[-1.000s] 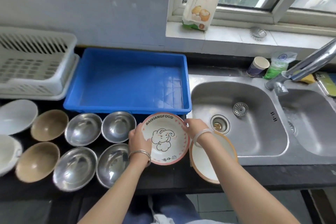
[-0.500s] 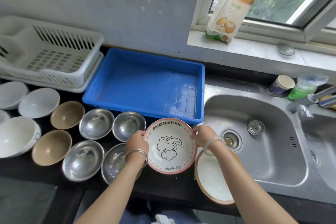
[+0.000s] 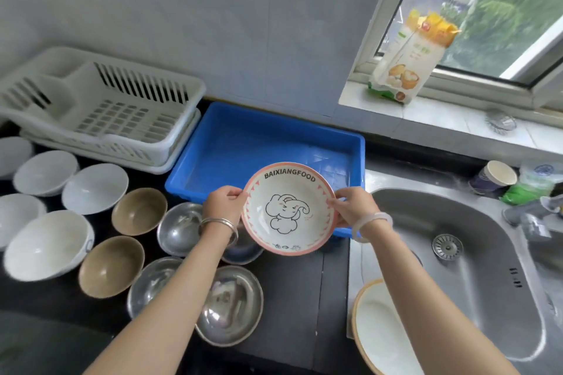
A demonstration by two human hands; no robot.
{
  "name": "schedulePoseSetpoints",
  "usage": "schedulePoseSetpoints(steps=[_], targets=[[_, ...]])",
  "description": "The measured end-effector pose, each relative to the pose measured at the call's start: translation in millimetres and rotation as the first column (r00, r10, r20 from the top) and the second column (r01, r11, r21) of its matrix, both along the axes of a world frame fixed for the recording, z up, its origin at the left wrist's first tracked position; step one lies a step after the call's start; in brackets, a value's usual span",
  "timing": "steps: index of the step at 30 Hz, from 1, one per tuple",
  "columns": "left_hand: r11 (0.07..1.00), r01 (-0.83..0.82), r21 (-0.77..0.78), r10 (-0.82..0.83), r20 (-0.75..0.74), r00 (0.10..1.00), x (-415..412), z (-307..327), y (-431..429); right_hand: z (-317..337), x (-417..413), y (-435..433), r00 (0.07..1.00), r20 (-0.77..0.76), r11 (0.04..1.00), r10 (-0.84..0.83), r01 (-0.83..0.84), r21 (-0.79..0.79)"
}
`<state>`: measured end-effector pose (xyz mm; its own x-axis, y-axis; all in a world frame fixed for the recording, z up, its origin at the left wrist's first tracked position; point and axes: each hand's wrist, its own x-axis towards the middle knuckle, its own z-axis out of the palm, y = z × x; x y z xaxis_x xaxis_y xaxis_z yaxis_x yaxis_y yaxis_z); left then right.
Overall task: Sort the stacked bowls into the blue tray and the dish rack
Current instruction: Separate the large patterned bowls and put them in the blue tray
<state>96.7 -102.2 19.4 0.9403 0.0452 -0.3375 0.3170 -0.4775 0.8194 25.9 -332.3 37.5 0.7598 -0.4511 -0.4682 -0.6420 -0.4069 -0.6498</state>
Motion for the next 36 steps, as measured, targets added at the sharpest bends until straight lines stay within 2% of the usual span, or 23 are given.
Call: schedulePoseSetpoints(steps=[4, 10, 14, 21, 28, 31, 33, 36], targets=[[0.998, -0.029, -0.062, 0.025, -0.059, 0.998, 41, -10, 9, -14, 44, 18, 0.991, 0.057, 0.992, -0.120, 0.117, 0.045], [0.988, -0.072, -0.140, 0.051, -0.149, 0.987, 111, -37, 27, -45, 111, 46, 0.978, 0.011, 0.970, -0.206, 0.203, 0.137], [0.993, -0.072, -0.098, 0.057, -0.149, 0.987, 140, -49, 31, -63, 141, 64, 0.964, -0.029, 0.950, -0.264, 0.265, 0.166], [0.997, -0.042, -0.072, 0.030, -0.159, 0.987, 163, -69, 37, -92, 162, 78, 0.928, -0.076, 0.904, -0.364, 0.372, 0.211], [0.980, -0.096, -0.172, 0.065, -0.178, 0.982, 168, -78, 39, -100, 165, 86, 0.897, -0.075, 0.865, -0.436, 0.441, 0.241], [0.907, -0.259, -0.334, 0.126, -0.372, 0.920, 164, -78, 42, -96, 156, 92, 0.868, -0.081, 0.771, -0.490, 0.475, 0.423], [0.840, -0.354, -0.410, 0.105, -0.517, 0.849, 160, -78, 46, -94, 144, 97, 0.846, -0.097, 0.641, -0.525, 0.468, 0.608], [0.776, -0.403, -0.485, 0.053, -0.587, 0.808, 157, -83, 51, -97, 127, 102, 0.807, -0.109, 0.452, -0.580, 0.430, 0.782]])
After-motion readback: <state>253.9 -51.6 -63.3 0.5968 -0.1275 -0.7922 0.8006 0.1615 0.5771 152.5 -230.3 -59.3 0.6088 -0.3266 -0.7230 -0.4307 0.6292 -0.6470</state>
